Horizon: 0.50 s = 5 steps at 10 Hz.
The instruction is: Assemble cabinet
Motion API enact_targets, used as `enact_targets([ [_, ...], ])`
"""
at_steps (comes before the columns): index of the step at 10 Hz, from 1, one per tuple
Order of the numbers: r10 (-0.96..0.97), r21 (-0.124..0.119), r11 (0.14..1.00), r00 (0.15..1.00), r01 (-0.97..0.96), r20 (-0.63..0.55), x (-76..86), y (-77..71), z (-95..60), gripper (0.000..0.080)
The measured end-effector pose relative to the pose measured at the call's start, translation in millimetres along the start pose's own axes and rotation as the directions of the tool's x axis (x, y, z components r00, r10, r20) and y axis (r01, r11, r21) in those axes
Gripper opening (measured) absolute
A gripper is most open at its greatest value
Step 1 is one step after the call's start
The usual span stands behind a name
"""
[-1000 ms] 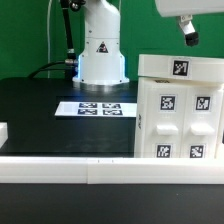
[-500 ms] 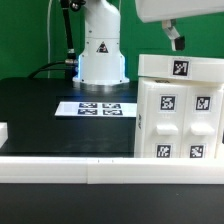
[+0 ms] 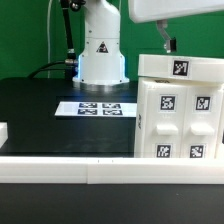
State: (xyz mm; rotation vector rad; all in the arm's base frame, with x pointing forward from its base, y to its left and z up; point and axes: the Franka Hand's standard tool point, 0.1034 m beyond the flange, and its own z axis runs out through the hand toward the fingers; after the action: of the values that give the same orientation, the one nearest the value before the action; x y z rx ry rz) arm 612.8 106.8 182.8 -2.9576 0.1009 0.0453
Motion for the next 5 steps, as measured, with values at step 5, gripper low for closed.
enact_targets([
  [5,-0.402,-0.045,0.914,0.916,0.402,0.014,0.1,2.2,0.2,0.0797],
])
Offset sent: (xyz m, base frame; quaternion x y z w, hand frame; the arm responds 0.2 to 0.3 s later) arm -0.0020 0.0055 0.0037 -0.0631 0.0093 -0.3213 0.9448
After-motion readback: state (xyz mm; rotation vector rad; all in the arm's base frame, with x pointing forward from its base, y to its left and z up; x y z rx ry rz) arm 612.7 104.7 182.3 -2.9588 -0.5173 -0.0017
